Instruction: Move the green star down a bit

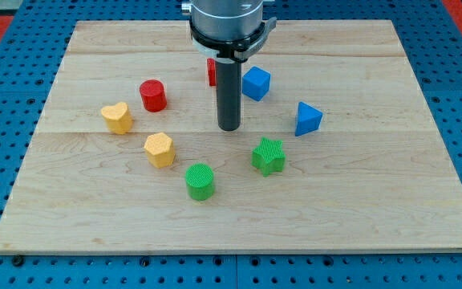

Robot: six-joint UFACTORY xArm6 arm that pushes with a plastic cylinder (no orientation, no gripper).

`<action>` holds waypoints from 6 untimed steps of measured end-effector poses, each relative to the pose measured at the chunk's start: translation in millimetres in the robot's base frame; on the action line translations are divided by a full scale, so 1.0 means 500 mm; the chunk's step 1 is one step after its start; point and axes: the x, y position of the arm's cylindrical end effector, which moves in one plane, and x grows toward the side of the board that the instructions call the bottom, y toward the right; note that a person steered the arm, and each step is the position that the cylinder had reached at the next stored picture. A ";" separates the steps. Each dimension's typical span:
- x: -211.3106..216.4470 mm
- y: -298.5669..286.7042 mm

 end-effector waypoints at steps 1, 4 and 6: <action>0.000 0.000; -0.025 0.030; -0.017 0.037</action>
